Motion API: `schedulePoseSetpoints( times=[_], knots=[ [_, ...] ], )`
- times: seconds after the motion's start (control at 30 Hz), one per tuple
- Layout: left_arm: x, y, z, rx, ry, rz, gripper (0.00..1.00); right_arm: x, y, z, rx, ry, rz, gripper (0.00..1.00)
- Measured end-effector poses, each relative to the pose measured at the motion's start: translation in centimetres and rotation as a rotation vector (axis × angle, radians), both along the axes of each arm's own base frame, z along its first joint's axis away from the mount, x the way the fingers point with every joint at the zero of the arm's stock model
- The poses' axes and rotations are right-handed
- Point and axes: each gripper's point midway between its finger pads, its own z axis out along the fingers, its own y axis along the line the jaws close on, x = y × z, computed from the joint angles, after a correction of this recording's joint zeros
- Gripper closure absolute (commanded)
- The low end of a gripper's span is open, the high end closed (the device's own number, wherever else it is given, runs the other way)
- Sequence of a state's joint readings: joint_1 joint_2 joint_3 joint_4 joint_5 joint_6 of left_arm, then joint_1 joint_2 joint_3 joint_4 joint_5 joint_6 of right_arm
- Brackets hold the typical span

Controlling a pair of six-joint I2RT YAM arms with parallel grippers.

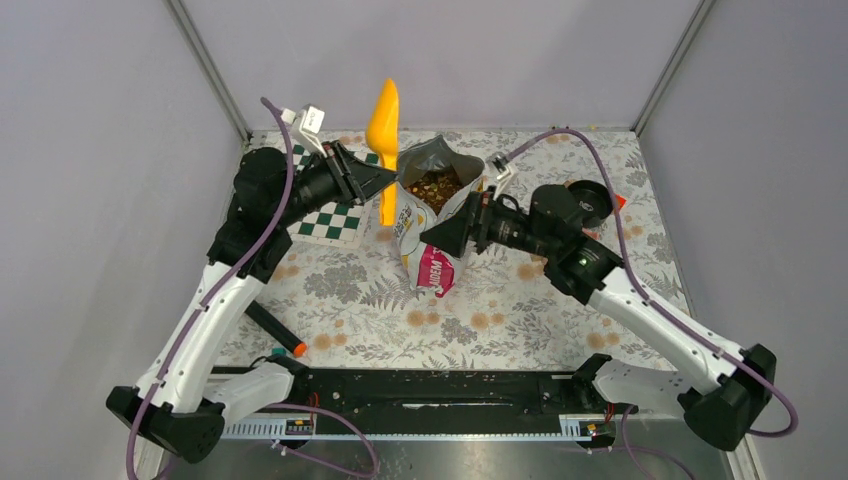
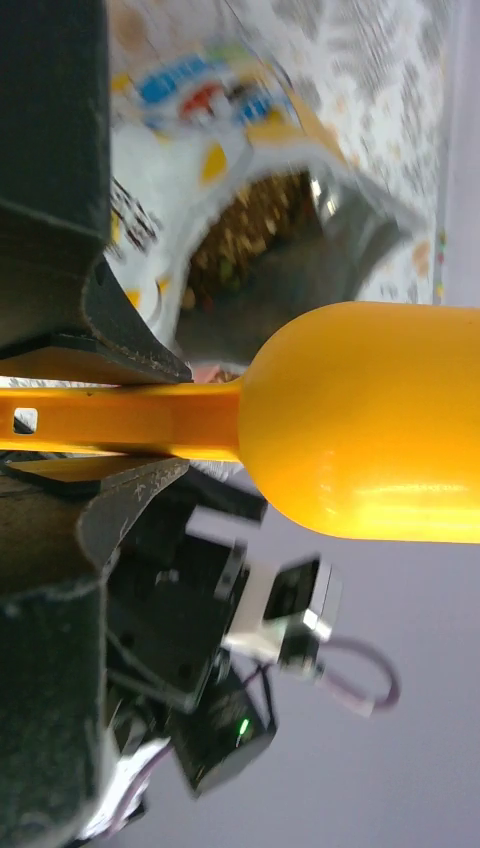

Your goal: Serve the pet food

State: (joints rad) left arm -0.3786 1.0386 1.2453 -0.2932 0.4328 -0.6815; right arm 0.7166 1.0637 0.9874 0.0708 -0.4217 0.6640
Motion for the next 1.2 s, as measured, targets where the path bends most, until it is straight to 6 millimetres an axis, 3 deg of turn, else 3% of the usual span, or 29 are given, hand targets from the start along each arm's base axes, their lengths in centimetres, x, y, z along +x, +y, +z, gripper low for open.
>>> schedulePoseSetpoints(
  times=[0.13, 0.27, 0.6, 0.67, 0.77, 0.87, 0.97, 1.07, 1.2],
  knots=[
    [-1.4, -3.0, 2.5, -0.068, -0.078, -0.144, 1.00, 0.4, 2.3, 1.2, 0.047, -0.005, 0.045, 0.06],
    [-2.3, -4.7, 3.9, -0.121, -0.116, -0.232, 1.00, 0.8, 3.1, 2.5, 0.105, -0.028, 0.050, 0.10],
    [-3.7, -5.6, 6.8, -0.198, -0.213, -0.305, 1.00, 1.0, 4.6, 6.3, 0.244, -0.074, 0.094, 0.29],
    [-3.7, -5.7, 7.0, -0.202, -0.218, -0.309, 1.00, 1.0, 4.8, 6.8, 0.260, -0.085, 0.111, 0.40],
    [-3.8, -5.8, 7.0, -0.198, -0.226, -0.317, 1.00, 0.6, 5.2, 7.4, 0.281, -0.109, 0.147, 0.68],
    [-3.9, -5.8, 6.8, -0.198, -0.218, -0.321, 0.77, -0.2, 5.3, 8.2, 0.289, -0.138, 0.189, 0.96],
    [-4.0, -5.7, 6.9, -0.192, -0.221, -0.322, 0.40, -0.4, 5.3, 8.1, 0.270, -0.164, 0.202, 1.00],
    [-4.0, -5.6, 6.2, -0.144, -0.219, -0.310, 0.27, 0.1, 5.3, 6.8, 0.205, -0.175, 0.182, 1.00],
    [-3.5, -4.8, 6.0, -0.061, -0.229, -0.248, 0.18, 1.1, 4.5, 4.2, 0.044, -0.202, 0.127, 1.00]
  ],
)
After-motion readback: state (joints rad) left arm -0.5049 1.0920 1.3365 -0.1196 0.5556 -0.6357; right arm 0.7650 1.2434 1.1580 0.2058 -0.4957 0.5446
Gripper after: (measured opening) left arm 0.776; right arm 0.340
